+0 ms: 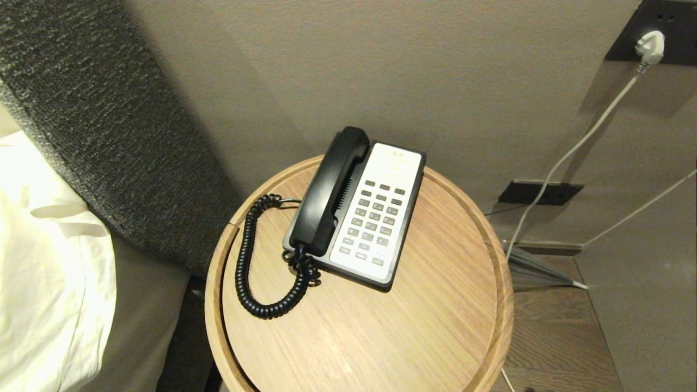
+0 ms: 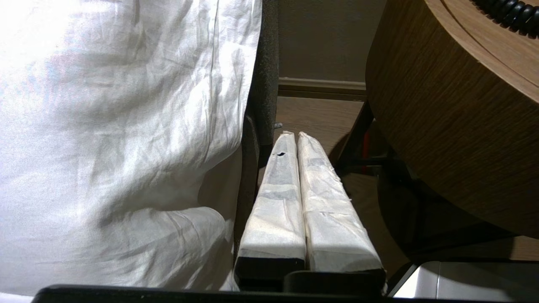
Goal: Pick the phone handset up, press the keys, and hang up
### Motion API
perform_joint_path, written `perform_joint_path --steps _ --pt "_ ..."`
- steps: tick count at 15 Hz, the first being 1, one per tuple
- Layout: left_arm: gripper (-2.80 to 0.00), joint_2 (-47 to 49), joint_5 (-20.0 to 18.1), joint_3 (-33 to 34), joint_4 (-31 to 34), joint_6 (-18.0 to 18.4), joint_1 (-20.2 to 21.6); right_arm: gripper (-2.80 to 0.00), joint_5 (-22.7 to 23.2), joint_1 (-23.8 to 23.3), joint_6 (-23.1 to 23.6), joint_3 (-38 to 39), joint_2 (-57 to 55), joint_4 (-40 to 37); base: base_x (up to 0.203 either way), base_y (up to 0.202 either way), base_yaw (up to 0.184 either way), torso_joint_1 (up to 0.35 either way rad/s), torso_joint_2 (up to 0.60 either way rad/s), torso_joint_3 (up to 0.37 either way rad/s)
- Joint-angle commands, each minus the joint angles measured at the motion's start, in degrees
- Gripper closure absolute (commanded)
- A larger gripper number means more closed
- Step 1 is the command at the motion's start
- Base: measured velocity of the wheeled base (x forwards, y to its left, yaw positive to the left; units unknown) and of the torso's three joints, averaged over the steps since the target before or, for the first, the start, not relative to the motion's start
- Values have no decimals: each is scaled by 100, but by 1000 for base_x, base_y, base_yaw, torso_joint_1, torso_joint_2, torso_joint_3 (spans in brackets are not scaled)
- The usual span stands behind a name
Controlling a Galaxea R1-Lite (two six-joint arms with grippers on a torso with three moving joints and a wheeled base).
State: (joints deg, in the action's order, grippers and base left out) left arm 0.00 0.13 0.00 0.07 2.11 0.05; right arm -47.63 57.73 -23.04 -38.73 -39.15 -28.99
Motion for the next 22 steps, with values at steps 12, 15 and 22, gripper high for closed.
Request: perform_joint_path --steps 12,15,22 --pt "0 0 4 9 1 0 4 0 2162 -3333 104 424 1153 -73 0 0 0 0 0 0" --pt "0 0 4 9 1 0 -4 0 3923 -5295 687 596 1712 38 0 0 0 0 0 0" --pt "0 0 4 9 1 -2 4 0 4910 -5833 1232 1546 3157 166 0 0 0 0 0 0"
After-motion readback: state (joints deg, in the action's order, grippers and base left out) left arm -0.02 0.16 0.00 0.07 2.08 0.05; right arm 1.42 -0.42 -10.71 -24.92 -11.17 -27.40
